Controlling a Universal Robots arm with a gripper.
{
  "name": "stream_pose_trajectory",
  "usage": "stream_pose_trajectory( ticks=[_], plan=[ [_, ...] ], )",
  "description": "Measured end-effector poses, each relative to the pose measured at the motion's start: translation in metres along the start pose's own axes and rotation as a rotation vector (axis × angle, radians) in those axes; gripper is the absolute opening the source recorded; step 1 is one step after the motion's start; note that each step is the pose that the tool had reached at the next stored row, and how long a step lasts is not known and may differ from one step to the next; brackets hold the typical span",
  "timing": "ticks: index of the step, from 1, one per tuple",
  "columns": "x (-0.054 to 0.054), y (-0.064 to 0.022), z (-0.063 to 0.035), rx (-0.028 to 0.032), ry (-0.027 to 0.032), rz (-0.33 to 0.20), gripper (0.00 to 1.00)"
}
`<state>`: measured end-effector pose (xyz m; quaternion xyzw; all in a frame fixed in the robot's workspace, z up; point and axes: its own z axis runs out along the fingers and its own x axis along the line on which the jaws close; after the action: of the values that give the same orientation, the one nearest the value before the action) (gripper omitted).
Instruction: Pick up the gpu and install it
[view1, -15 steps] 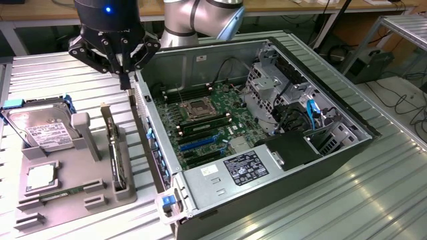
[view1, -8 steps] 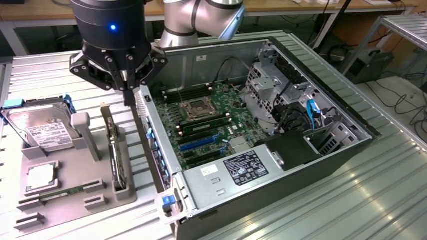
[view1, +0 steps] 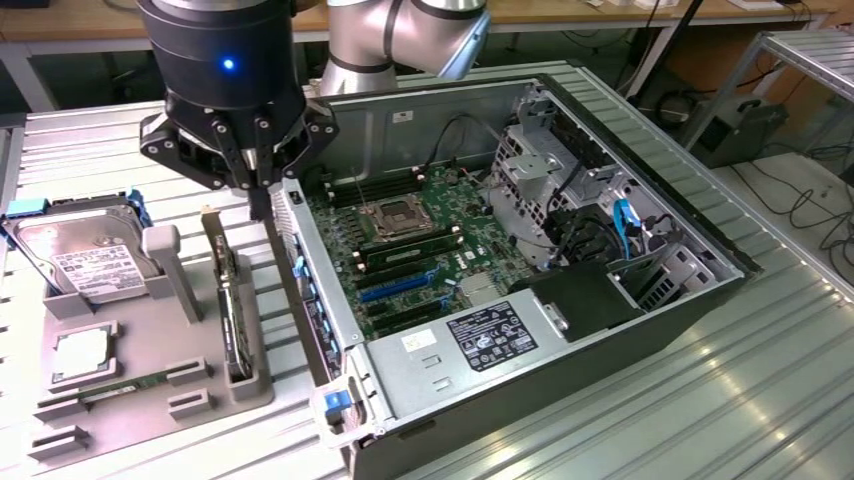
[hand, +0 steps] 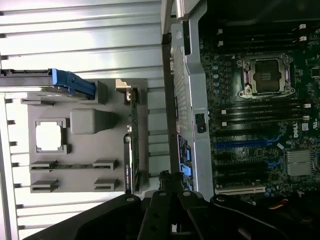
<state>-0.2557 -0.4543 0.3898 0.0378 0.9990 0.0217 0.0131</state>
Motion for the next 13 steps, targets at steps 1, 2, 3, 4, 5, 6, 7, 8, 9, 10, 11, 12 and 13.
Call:
stream_pose_trajectory(
  ticks=[1,2,3,4,5,6,7,8,9,10,11,12,13],
  plan=[
    [0.0001,-0.0018,-0.0001,0.0,0.0,0.0,0.11],
    [0.0002,-0.0036,-0.0001,0.0001,0.0,0.0,0.11],
    [0.0002,-0.0045,-0.0002,0.0,0.0,0.0,0.11],
    [0.0002,-0.0055,-0.0002,0.0,0.0001,0.0,0.11],
    [0.0003,-0.0064,-0.0002,0.0,0.0,0.0,0.11],
    [0.0003,-0.0073,-0.0002,0.0,0.0,0.0,0.11],
    [0.0004,-0.0092,-0.0003,0.0,0.0,0.0,0.11],
    [0.0004,-0.0099,-0.0003,0.0,0.0,0.0,0.11],
    [0.0004,-0.0104,-0.0003,0.0,0.0,0.0,0.11],
    [0.0005,-0.0108,-0.0003,0.0,0.0,0.0,0.11],
    [0.0005,-0.0111,-0.0004,0.0001,0.0,0.0,0.11],
    [0.0005,-0.0112,-0.0003,0.0,0.0,0.0,0.11],
    [0.0004,-0.0112,-0.0004,0.0,0.0,0.0,0.11]
  ],
)
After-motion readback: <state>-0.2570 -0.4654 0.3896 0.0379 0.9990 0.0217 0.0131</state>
